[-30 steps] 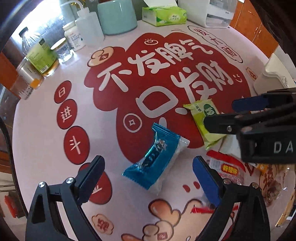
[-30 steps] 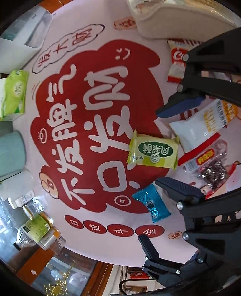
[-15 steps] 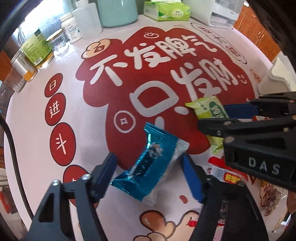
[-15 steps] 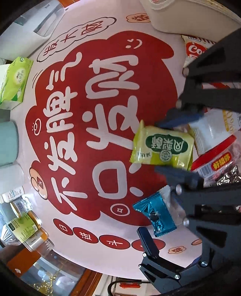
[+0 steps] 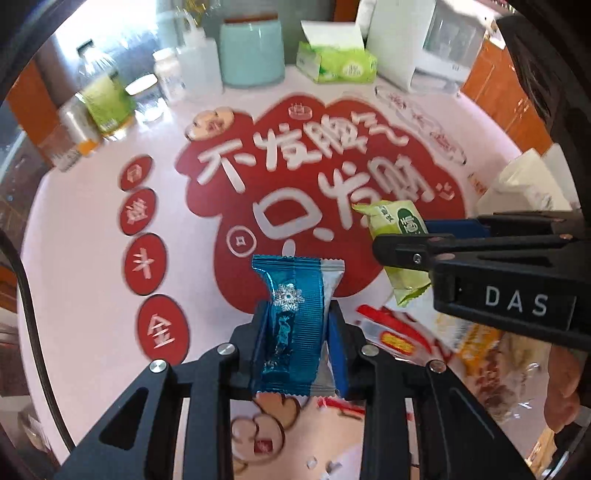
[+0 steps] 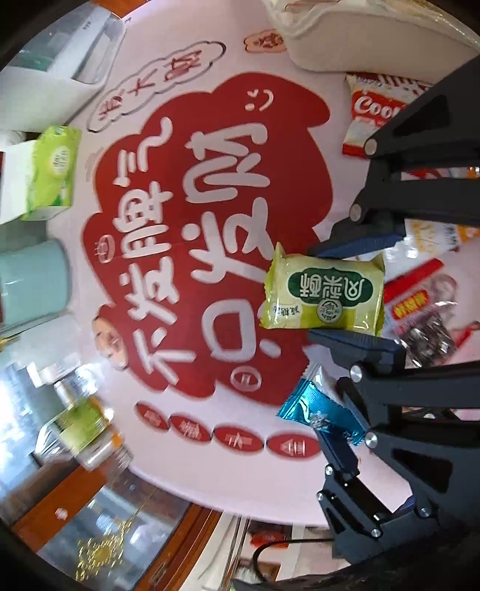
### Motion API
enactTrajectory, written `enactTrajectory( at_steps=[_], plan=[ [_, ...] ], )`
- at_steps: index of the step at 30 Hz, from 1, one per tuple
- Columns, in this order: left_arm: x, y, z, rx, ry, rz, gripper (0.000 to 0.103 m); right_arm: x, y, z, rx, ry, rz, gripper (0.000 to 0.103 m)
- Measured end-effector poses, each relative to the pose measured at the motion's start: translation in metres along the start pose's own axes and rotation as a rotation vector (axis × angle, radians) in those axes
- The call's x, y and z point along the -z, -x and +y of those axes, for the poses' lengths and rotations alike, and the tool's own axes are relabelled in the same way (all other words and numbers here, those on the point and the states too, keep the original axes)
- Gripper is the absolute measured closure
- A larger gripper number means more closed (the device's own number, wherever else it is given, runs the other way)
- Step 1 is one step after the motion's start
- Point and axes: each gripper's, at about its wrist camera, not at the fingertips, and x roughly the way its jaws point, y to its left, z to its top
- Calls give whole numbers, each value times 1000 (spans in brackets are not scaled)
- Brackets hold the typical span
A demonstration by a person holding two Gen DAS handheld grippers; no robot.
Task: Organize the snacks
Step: 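Carry the blue candy and green packet into the tray and open both tools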
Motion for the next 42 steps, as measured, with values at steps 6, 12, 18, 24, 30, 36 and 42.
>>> enactTrajectory(
  at_steps=[6,12,18,24,30,36,42],
  plan=[
    [6,78,-25,11,24,-127,76,20,69,-6,-99,-5,-110,66],
    [18,138,-67,62,30,-210,76,52,143,-25,-177,-23,-228,66],
    [32,173,-128,155,43,-265,76,99,198,-67,-201,-65,-301,66],
    [30,177,-199,210,30,-269,76,146,237,-118,-145,-87,-339,66],
    [19,161,-270,208,3,-236,76,178,265,-184,-56,-135,-384,66],
    [6,136,-316,180,47,-201,76,187,272,-238,17,-148,-390,66],
    [3,108,-336,152,96,-146,76,185,258,-270,54,-138,-357,66]
  ],
)
